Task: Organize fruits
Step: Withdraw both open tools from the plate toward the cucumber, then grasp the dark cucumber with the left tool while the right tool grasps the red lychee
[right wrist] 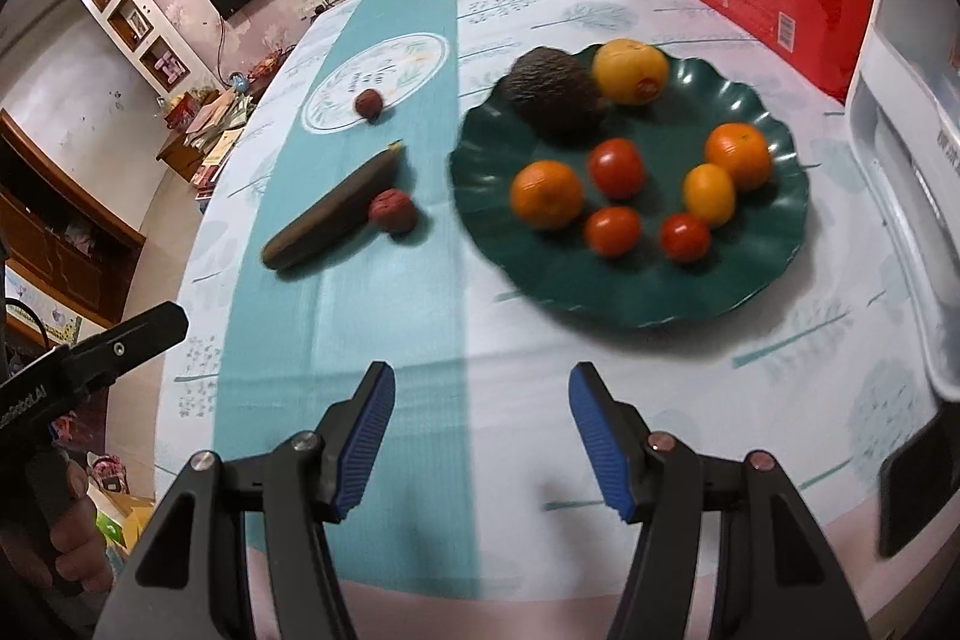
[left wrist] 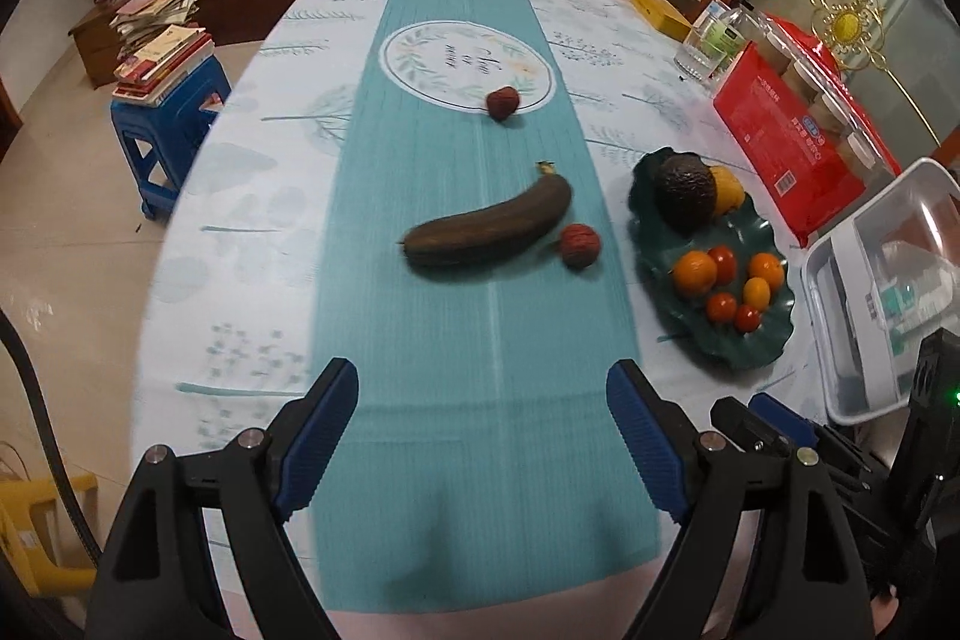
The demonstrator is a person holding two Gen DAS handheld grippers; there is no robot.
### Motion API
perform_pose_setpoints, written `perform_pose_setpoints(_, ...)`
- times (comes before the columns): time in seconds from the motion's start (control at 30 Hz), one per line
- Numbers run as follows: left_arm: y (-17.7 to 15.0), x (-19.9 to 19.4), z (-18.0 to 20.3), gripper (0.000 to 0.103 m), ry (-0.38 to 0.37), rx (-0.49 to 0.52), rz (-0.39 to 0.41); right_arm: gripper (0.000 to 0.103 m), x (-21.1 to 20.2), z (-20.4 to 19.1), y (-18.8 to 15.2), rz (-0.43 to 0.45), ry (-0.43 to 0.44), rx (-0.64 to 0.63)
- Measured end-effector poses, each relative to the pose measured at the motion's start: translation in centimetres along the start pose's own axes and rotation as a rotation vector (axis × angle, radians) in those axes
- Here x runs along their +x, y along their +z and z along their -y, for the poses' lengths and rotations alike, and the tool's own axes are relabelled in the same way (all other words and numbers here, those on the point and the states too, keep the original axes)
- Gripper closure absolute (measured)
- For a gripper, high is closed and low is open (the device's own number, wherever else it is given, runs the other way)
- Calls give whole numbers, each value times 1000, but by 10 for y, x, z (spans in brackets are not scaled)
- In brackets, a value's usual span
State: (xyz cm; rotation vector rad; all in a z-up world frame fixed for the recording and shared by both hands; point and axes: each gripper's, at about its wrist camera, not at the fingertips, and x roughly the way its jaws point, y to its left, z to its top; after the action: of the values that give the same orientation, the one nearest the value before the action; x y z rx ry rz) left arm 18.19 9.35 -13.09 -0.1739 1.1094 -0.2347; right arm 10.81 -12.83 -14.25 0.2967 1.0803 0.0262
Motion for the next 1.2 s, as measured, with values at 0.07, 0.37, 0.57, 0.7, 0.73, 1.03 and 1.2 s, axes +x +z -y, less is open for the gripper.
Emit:
perform_pose_setpoints(0.07, 2, -5, -13, 19, -1, 29, -13, 42, 2, -12, -5, 4, -2, 19)
perform_pose_setpoints(0.37, 26, -8, -49, 19, -17, 168, -69, 42, 10, -58, -18, 67, -49, 87)
perform_pose_setpoints(0.57, 54, 4, -54, 19, -18, 248, -71, 42, 11, -81, -17, 127, -106, 67)
perform_pose_setpoints(0.7, 70, 13, -49, 19, -60, 281, -84, 42, 15, -90, -8, 171, -151, 17)
perform_pose_setpoints(0.73, 76, 18, -48, 19, -70, 291, -95, 42, 17, -92, -6, 182, -165, -1)
perform_pose_setpoints(1.03, 99, 72, -17, 18, -62, 416, -175, 42, 46, -95, 17, 259, -233, -147)
perform_pose_setpoints(1.2, 109, 102, -1, 10, -86, 441, -234, 42, 70, -93, 26, 250, -240, -197)
